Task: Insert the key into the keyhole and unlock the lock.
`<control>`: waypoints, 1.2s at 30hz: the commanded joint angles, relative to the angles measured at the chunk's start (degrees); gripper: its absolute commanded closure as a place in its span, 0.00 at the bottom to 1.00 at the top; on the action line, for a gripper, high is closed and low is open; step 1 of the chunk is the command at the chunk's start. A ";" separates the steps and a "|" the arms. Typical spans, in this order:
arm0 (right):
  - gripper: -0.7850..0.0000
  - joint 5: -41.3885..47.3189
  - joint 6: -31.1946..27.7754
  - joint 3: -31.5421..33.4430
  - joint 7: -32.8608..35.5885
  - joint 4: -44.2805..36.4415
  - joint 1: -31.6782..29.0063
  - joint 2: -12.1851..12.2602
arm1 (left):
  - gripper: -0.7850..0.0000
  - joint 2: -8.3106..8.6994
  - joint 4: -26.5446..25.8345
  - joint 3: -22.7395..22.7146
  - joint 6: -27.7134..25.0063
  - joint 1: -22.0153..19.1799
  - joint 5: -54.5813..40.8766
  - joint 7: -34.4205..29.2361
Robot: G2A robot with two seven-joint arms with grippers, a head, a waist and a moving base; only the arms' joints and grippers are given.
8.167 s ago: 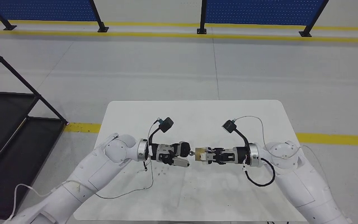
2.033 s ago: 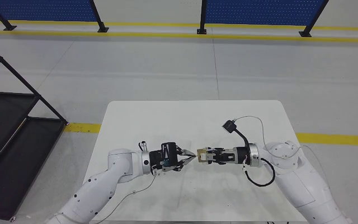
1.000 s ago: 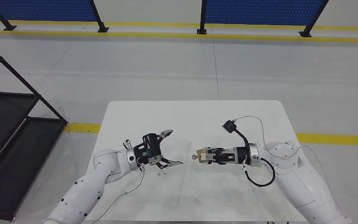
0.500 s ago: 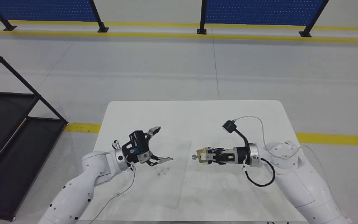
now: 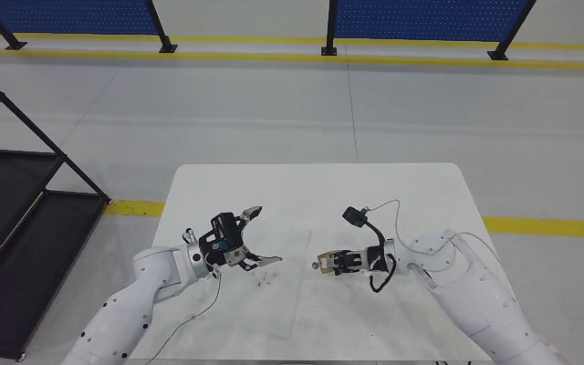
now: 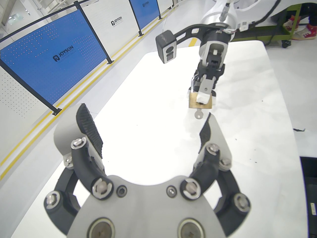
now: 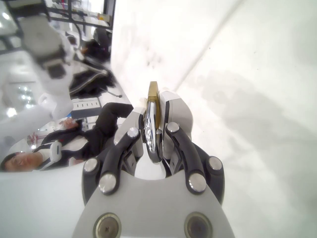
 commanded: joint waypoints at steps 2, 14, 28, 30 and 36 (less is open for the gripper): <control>1.00 -1.40 2.13 -1.72 0.08 1.10 1.11 -0.47 | 0.00 0.00 0.00 0.00 0.00 0.00 0.00 0.00; 1.00 -7.42 9.83 -7.29 -0.22 4.35 4.66 -2.22 | 0.00 0.00 0.00 0.00 0.00 0.00 0.00 0.00; 0.00 -6.98 12.55 -8.42 -0.18 7.17 6.07 -3.24 | 0.00 0.00 0.00 0.00 0.00 0.00 0.00 0.00; 0.00 -7.33 13.04 -8.45 -0.20 6.92 6.06 -3.27 | 0.00 0.00 0.00 0.00 0.00 0.00 0.00 0.00; 0.00 -8.64 14.42 -7.70 -1.01 5.73 5.56 -3.02 | 0.00 0.00 0.00 0.00 0.00 0.00 0.00 0.00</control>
